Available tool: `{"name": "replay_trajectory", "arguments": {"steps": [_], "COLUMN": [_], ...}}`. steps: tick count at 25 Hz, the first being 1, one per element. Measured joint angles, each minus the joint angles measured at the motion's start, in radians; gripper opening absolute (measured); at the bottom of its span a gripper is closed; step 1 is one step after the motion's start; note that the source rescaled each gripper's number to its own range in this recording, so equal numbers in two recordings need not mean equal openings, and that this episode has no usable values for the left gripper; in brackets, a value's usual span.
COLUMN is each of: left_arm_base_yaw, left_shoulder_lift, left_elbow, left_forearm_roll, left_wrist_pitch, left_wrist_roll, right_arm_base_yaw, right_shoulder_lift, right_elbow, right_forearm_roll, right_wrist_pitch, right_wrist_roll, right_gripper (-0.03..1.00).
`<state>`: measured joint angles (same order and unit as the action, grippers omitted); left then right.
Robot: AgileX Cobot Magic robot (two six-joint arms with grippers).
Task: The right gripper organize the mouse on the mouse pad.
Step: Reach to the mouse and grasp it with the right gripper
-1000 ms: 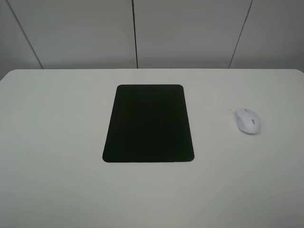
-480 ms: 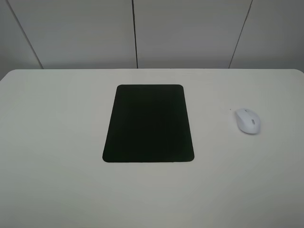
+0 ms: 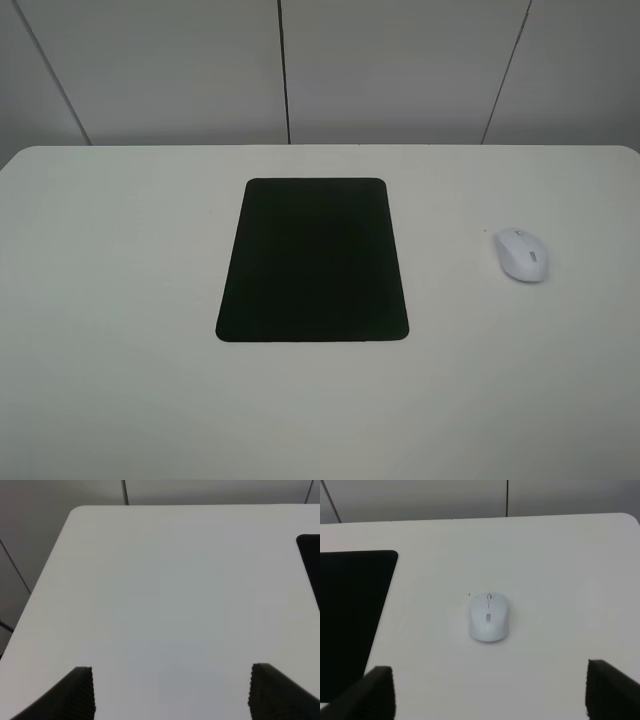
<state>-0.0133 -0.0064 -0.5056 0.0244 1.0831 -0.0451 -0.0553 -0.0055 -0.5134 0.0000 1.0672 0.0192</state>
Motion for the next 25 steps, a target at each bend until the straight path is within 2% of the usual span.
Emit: {"name": "replay_trajectory", "arguments": {"steps": [25], "left_arm_base_yaw": [0.0], "left_shoulder_lift": [0.0], "left_elbow": [0.0], "left_forearm_roll": [0.0], "left_wrist_pitch": [0.0], "left_wrist_roll": [0.0], "right_arm_base_yaw": [0.0], "right_shoulder_lift": [0.0], "right_elbow": [0.0], "right_forearm_roll": [0.0], "right_wrist_pitch": [0.0], "right_wrist_roll": [0.0], "right_gripper": [0.71]}}
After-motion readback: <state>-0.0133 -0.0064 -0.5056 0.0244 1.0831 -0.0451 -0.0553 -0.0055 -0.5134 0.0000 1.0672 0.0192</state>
